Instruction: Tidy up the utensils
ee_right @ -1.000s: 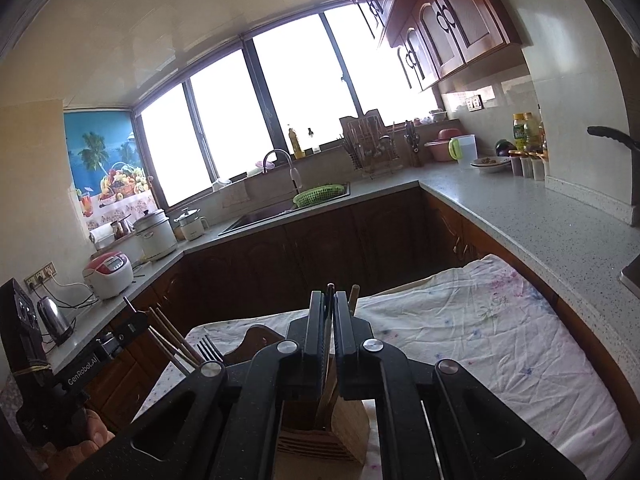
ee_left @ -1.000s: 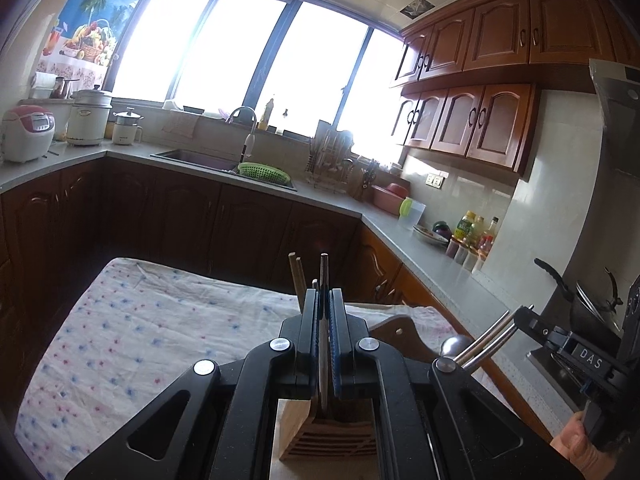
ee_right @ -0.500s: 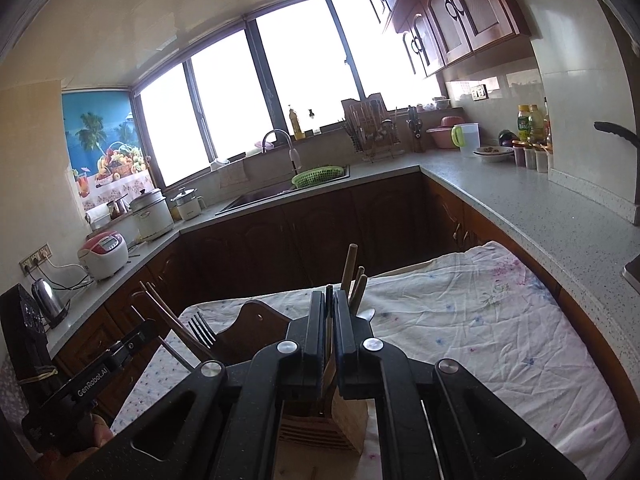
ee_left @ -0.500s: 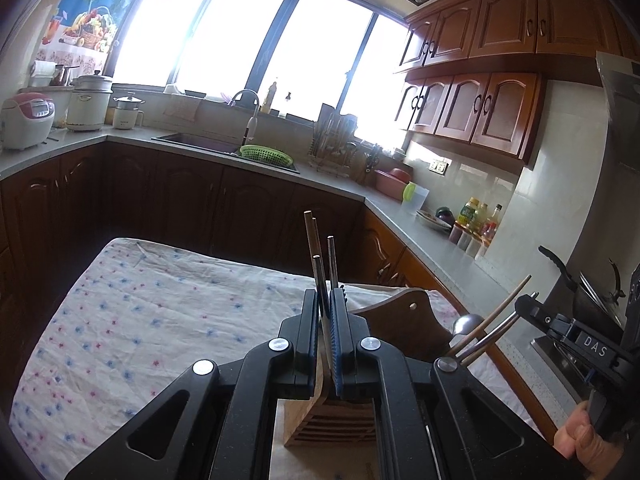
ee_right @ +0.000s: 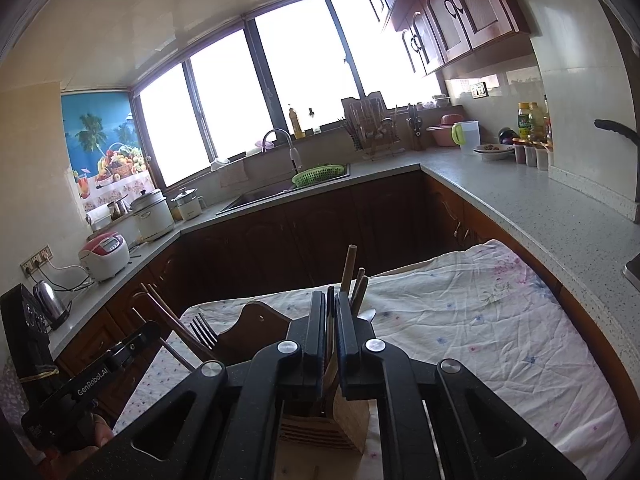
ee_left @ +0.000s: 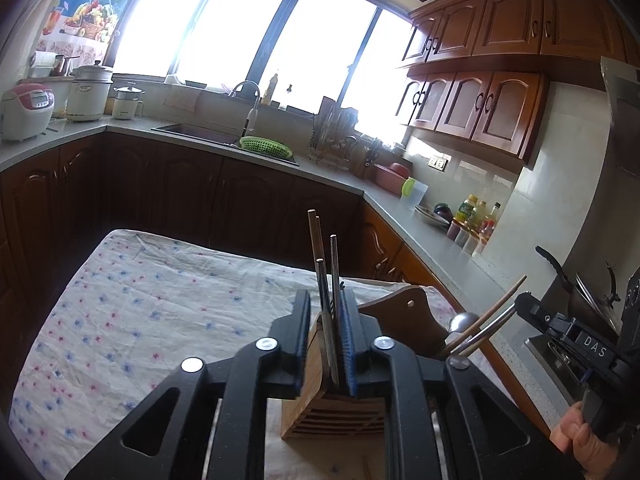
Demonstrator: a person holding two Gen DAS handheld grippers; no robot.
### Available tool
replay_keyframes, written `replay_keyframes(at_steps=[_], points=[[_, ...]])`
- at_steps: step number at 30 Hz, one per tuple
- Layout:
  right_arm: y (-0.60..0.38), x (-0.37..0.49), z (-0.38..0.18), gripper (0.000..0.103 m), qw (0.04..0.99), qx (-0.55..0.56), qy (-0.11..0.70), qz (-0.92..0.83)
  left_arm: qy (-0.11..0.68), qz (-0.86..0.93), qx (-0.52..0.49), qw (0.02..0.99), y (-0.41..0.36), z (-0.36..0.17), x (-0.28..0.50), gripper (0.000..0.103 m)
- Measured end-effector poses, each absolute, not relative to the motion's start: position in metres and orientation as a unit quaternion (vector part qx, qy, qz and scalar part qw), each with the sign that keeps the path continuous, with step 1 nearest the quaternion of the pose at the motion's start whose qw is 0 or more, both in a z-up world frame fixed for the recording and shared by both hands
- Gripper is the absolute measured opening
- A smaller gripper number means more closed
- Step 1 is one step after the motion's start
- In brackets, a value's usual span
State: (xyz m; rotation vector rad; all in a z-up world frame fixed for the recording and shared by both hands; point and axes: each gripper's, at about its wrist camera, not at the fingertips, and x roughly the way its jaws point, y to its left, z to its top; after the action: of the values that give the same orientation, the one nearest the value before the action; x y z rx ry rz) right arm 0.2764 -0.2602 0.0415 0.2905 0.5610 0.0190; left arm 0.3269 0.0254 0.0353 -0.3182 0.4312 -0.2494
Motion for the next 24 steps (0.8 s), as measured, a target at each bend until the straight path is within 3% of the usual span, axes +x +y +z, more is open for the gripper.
replay_keyframes(at_steps=[4,7,11,13,15,24], points=[[-0.267,0.264,0.050,0.044,0.953,0.159,0.257,0.009,0.205,-0.115,-0.160,0.959,0.030,0.039,0.312,0.040],[-0.271,0.252,0.057,0.053,0.956,0.166,0.241,0.006,0.200,-0.107,-0.158,0.961,0.032,0.040,0.296,0.055],[-0.273,0.232,0.056,0.087,0.960,0.171,0.223,0.002,0.196,-0.098,-0.156,0.963,0.036,0.035,0.266,0.080],[-0.273,0.221,0.050,0.095,0.959,0.174,0.224,0.004,0.194,-0.092,-0.156,0.964,0.036,0.032,0.248,0.088],[-0.272,0.210,0.043,0.096,0.955,0.181,0.233,0.010,0.193,-0.089,-0.156,0.965,0.037,0.028,0.227,0.093],[-0.256,0.149,0.010,0.098,0.941,0.196,0.273,0.035,0.206,-0.082,-0.150,0.963,0.038,0.012,0.144,0.095]])
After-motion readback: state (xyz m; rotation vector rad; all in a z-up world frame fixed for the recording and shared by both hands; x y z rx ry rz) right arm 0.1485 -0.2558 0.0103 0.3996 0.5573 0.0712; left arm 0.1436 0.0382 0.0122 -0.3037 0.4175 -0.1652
